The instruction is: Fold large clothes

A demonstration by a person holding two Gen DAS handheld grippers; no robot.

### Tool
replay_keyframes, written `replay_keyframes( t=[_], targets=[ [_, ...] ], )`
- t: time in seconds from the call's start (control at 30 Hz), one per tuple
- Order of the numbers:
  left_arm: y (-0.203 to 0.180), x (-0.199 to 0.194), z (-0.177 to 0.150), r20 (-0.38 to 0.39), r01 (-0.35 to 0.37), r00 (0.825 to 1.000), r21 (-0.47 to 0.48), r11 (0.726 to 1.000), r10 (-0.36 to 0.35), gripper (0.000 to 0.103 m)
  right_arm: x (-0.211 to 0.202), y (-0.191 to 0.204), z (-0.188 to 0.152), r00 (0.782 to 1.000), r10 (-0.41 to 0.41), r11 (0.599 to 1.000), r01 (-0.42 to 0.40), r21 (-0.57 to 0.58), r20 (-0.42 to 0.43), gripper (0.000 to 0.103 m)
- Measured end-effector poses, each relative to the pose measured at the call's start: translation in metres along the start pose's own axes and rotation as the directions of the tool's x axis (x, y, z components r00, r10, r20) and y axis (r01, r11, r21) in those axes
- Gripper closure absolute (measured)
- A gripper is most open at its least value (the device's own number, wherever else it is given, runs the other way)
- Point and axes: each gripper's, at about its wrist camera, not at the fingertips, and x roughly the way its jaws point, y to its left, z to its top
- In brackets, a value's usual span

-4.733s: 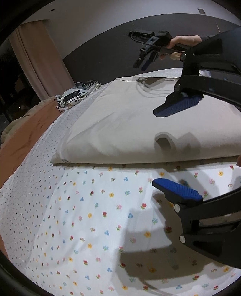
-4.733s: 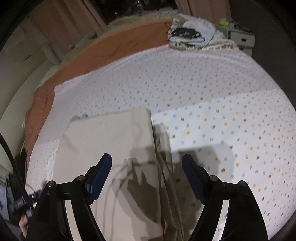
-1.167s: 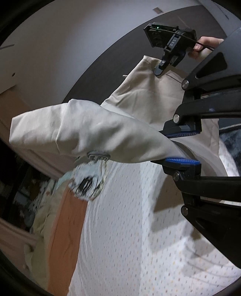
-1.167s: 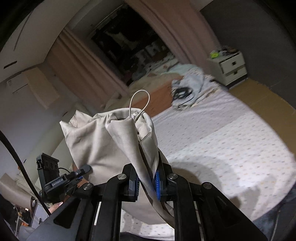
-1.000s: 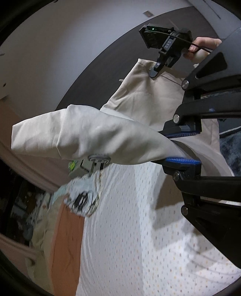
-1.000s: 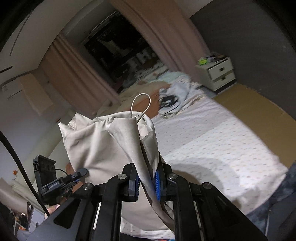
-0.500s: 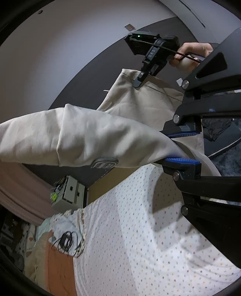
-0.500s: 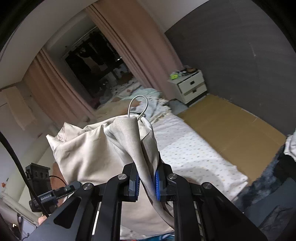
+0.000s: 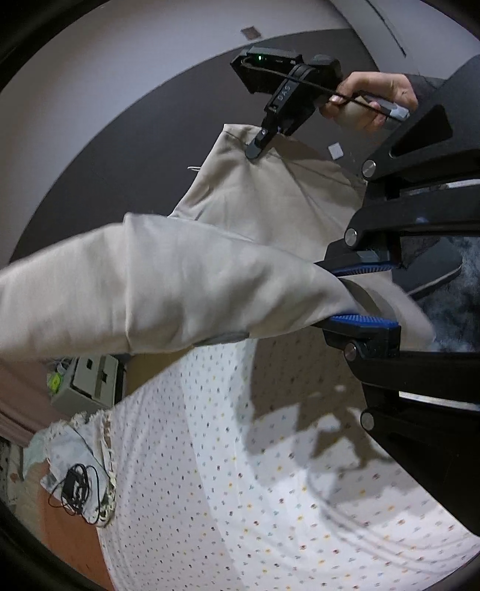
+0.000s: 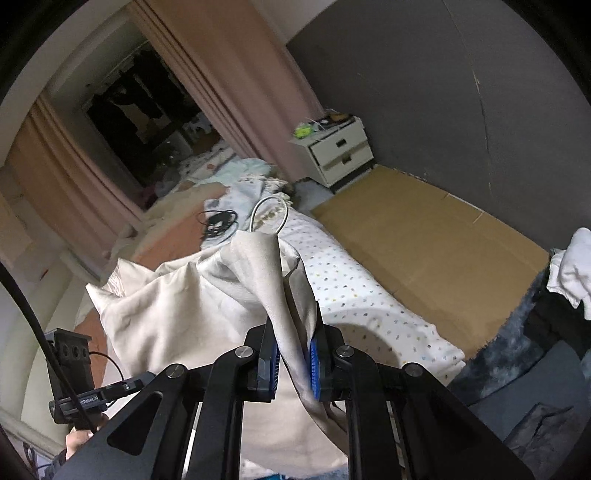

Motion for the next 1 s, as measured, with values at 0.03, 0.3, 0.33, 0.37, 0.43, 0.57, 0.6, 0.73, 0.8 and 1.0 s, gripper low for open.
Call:
replay_keyframes(
  t=[0.03,0.3,0.33,0.37,0.43,0.57,0.6,0.73,0.8,1.0],
  targets=[
    [0.01,0.007,0.006,-0.008,-0.002,1.0,-0.009,1.0,0.002,0.084,0.006,0.002,0.003,1.0,-0.002,1.0,0.002,0.002,-0.001,0.093],
    [0.065,0.044,0.038,-0.039,-0.053,0.998,-0.032,0.998,0.052,0.084,0.065,0.008,0.022,0.999,-0.042,0.998,0.043,0.036,-0.024,0.093],
    [0.069,0.049,0.041,-0.044,-0.059,0.997,-0.031,0.998,0.058,0.084,0.072,0.005,0.022,0.998,-0.047,0.998,0.048,0.038,-0.029,0.093],
    [0.075,0.054,0.042,-0.05,-0.069,0.996,-0.028,0.997,0.067,0.084,0.081,0.006,0.023,0.998,-0.055,0.998,0.056,0.041,-0.035,0.093],
    [0.089,0.066,0.045,-0.069,-0.111,0.992,-0.041,0.993,0.108,0.083,0.093,0.004,0.022,0.996,-0.072,0.996,0.074,0.056,-0.044,0.093],
    [0.121,0.09,0.047,-0.13,-0.164,0.98,-0.118,0.979,0.148,0.083,0.122,-0.005,0.021,0.994,-0.082,0.988,0.09,0.129,-0.067,0.092],
    [0.128,0.096,0.045,-0.156,-0.178,0.975,-0.134,0.975,0.157,0.081,0.128,-0.008,0.018,0.994,-0.074,0.984,0.087,0.154,-0.083,0.089],
    [0.16,0.117,0.022,-0.271,-0.179,0.954,-0.176,0.968,0.127,0.041,0.138,-0.016,0.011,0.983,-0.102,0.978,0.127,0.166,-0.152,0.046],
    [0.172,0.119,0.009,-0.286,-0.187,0.95,-0.202,0.962,0.124,0.013,0.125,-0.018,0.011,0.981,-0.136,0.976,0.157,0.151,-0.139,0.022],
    [0.166,0.112,-0.004,-0.271,-0.201,0.949,-0.138,0.97,0.159,0.012,0.067,-0.035,-0.014,0.963,-0.234,0.959,0.252,0.132,-0.136,0.022]
  ],
)
